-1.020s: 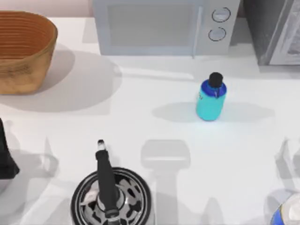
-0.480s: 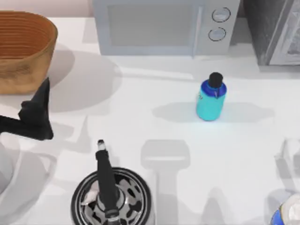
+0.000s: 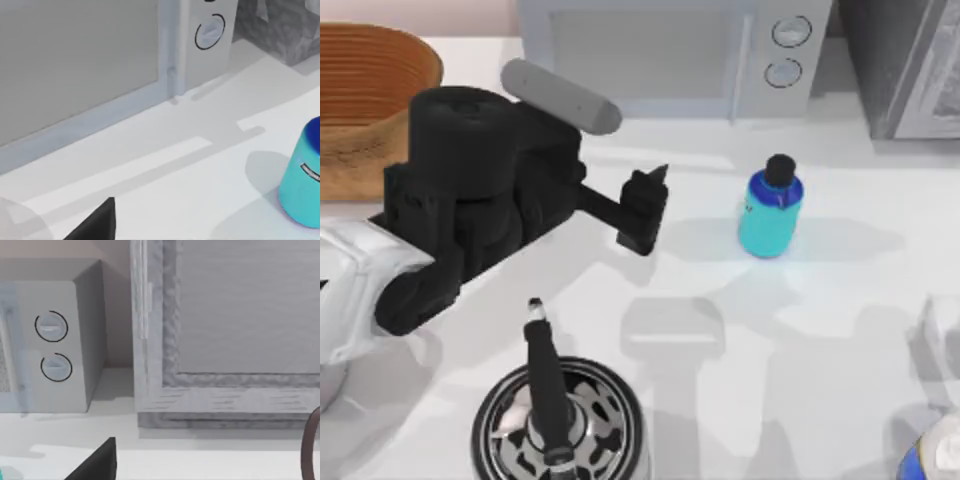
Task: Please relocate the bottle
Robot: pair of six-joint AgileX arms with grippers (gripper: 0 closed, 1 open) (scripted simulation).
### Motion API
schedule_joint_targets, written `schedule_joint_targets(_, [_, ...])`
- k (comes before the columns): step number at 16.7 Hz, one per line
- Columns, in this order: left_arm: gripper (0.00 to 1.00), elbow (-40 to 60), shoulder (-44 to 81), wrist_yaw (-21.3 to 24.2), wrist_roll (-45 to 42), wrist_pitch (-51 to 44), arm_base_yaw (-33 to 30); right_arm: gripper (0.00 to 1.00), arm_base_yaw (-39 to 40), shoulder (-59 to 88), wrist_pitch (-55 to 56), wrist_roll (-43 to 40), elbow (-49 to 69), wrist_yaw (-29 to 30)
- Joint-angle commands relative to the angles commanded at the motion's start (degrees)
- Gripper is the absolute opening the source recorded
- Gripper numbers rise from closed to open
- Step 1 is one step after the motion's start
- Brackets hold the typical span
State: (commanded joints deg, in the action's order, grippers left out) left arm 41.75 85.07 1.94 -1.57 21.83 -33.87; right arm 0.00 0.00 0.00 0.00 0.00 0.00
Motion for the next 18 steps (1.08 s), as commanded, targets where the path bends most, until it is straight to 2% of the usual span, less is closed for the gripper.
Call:
schedule_joint_targets(4, [1.00, 8.05, 16.87, 0.49, -0.29, 4.33, -6.75, 1.00, 0.00, 0.00, 0.00, 0.00, 0.00, 0.00])
schedule_joint_targets(7, [1.00, 10.54, 23.21, 0.70, -0.40, 6.13, -9.57, 1.00, 0.00, 0.00, 0.00, 0.00, 0.00, 0.00])
schedule_joint_targets(14, [1.00, 10.55, 24.16, 0.73, -0.40, 6.24, -9.83, 1.00, 0.00, 0.00, 0.00, 0.00, 0.00, 0.00])
schedule_joint_targets(18, [1.00, 14.45, 23.33, 0.58, -0.34, 1.94, -10.56, 1.00, 0.00, 0.00, 0.00, 0.00, 0.00, 0.00])
